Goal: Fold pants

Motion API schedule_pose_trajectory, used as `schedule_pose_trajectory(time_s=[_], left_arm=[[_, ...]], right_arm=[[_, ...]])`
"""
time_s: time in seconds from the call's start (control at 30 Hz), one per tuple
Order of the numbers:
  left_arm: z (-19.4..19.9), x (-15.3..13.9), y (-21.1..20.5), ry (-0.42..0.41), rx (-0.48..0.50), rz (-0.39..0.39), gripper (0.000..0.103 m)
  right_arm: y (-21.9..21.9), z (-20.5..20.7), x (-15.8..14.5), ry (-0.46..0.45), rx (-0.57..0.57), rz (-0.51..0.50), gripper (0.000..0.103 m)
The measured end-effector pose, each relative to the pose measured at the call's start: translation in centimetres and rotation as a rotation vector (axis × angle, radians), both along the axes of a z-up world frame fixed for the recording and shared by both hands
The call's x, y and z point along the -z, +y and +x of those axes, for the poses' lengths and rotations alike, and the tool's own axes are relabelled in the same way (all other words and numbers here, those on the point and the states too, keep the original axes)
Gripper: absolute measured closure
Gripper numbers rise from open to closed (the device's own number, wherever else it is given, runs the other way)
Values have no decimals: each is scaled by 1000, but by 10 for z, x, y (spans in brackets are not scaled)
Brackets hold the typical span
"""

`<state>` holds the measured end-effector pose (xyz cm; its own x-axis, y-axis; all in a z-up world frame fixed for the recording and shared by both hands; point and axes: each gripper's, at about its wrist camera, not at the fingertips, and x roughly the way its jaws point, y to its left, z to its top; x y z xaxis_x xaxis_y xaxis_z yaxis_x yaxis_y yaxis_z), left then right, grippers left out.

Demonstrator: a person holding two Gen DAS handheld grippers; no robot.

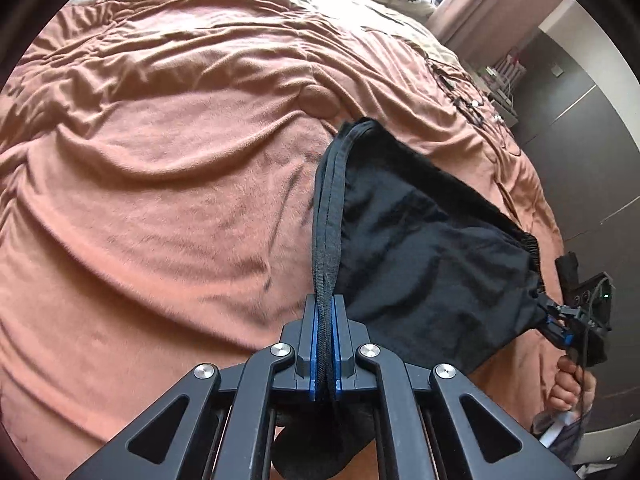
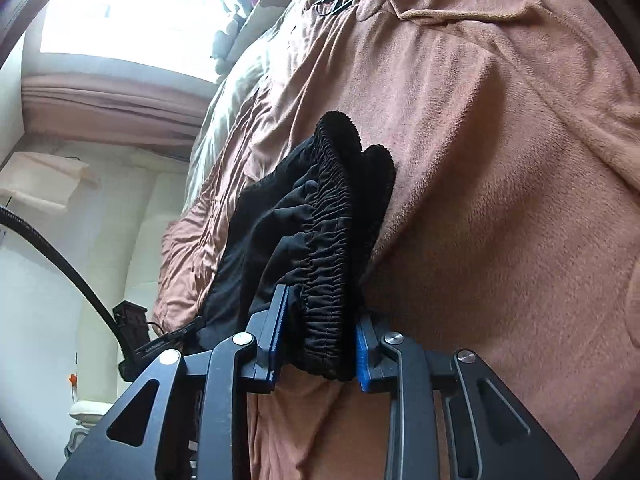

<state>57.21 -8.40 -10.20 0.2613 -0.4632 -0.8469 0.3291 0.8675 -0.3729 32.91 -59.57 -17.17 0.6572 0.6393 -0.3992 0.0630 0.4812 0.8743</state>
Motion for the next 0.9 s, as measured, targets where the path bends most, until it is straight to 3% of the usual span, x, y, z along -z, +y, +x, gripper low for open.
schedule_pose_trajectory(time_s=[0.2, 0.6, 0.9], left_arm=[[-36, -8, 16, 29, -33, -10, 98], [-129, 1, 67, 52, -112, -76, 98], [-190, 11, 92, 77, -189, -125, 98]], right_arm=[[8, -19, -7, -7, -49, -14, 80], [47, -48, -25, -10, -192, -169, 80], [58, -36, -38, 0, -267, -236, 80]])
